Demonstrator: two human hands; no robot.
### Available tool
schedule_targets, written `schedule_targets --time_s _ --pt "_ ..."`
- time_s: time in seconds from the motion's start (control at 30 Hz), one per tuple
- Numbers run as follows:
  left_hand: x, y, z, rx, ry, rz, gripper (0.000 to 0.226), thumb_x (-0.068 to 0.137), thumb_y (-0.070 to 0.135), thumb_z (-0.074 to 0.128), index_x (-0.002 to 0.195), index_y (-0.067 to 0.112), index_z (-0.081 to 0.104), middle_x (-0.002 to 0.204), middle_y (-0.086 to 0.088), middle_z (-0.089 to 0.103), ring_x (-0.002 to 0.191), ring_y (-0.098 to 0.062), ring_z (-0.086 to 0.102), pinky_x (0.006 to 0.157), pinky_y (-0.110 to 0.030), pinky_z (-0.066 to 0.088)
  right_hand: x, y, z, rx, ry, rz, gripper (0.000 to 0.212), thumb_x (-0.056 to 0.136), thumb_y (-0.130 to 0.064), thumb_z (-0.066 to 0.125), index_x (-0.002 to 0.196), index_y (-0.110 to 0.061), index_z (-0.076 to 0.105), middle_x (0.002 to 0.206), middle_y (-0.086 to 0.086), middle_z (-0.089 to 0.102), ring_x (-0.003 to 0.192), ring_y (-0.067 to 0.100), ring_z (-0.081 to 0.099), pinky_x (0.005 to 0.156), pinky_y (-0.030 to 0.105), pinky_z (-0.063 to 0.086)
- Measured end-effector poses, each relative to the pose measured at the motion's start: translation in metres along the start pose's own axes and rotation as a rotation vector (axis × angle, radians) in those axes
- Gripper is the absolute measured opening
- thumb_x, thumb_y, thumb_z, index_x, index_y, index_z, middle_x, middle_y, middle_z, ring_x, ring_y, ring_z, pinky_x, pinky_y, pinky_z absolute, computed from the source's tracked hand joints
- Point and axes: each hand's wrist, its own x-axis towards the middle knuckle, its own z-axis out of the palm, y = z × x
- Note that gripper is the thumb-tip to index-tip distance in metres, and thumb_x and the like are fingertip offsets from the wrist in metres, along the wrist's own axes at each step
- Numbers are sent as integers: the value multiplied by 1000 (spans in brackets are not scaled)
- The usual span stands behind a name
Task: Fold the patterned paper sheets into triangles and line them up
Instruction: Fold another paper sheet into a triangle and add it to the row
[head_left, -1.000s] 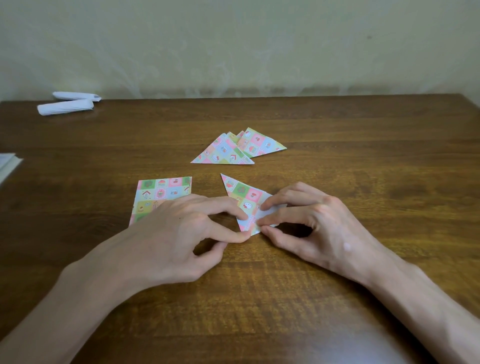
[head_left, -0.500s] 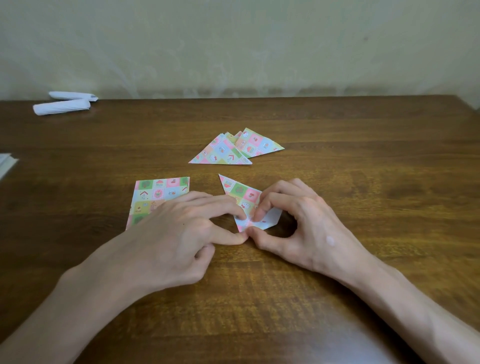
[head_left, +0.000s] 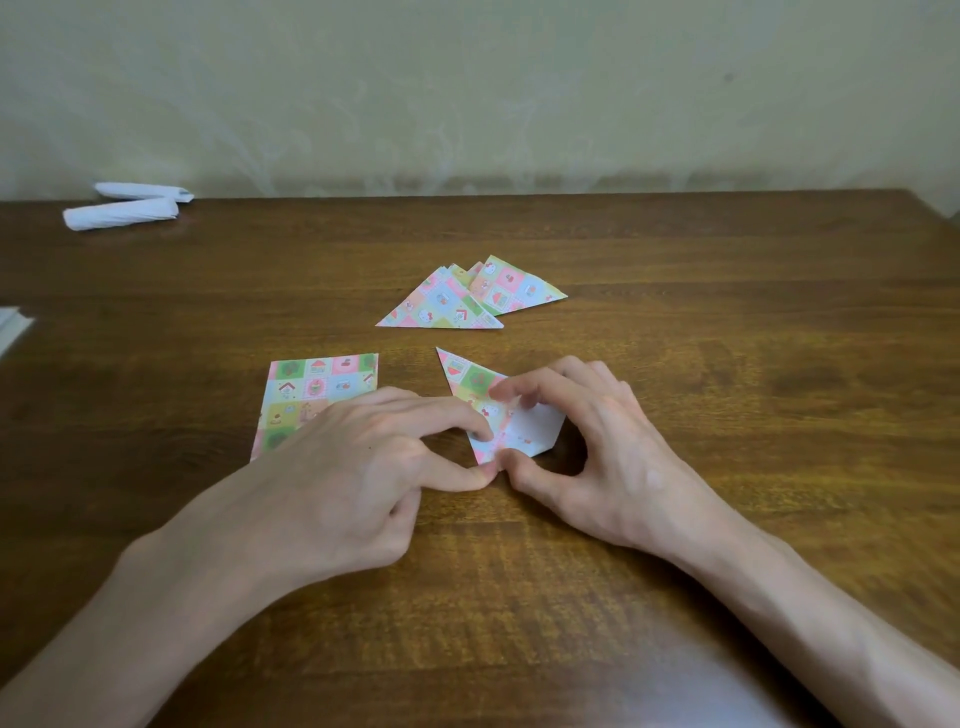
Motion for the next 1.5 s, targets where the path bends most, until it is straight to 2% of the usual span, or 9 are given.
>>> schedule_targets --time_s 0.13,0.23,0.37,0.43,0.63,1.13,1.3,1.4,1.5 --pt "0 -5 -1 -55 -58 -41 67 82 46 24 133 40 68 144 29 53 126 6 49 96 -1 28 1 -2 -3 -9 -40 11 50 81 -57 57 129 -42 53 112 -22 50 111 6 47 99 31 37" --pt "-5 -10 -4 141 -61 46 68 83 16 36 132 56 63 145 38 42 125 9 49 95 -13 37 1 -2 -5 -7 -64 16 54 81 -57 57 133 -41 50 115 -21 50 113 7 46 101 34 37" --pt "-3 -8 -3 111 -36 -7 66 83 27 26 130 49 67 143 31 51 123 0 55 96 -34 51 -1 -3 -6 -8 -60 20 57 82 -56 52 137 -41 45 115 -22 47 113 5 45 100 33 37" --pt "-1 -7 -2 156 -21 23 65 80 15 36 124 47 71 143 27 53 118 -9 60 88 -44 56 -2 -4 -6 -14 -61 9 56 84 -52 53 138 -42 43 115 -23 45 113 7 44 99 32 36" --pt "-3 -8 -2 155 -18 14 65 76 7 47 120 45 74 142 25 54 119 -15 63 85 -48 58 -3 -1 -7 31 -56 7 60 86 -41 58 143 -39 40 118 -21 45 116 6 45 99 30 36" --pt "-2 -17 3 149 19 31 67 76 10 45 125 49 71 142 27 54 121 -8 61 89 -41 58 -1 9 -19 261 -106 27 87 87 -1 73 152 -43 32 126 -6 50 123 18 51 109 38 41" --pt "-2 -21 2 94 -13 14 68 76 10 43 123 53 70 143 31 54 135 0 51 83 -3 38 0 9 -20 254 -123 27 86 88 -2 71 151 -46 33 127 -6 50 125 17 50 110 42 40" --pt "-2 -23 3 111 -20 12 71 77 12 37 124 54 68 145 29 52 143 1 42 118 -21 32 1 6 -17 260 -75 54 79 84 -24 74 148 -48 35 124 -10 50 121 13 51 109 43 40" --pt "0 -24 2 136 -8 40 72 77 11 34 126 52 69 144 28 54 139 3 45 125 -37 30 1 1 -10 169 -42 72 82 82 -41 80 149 -50 32 120 -17 47 119 8 49 108 36 37"
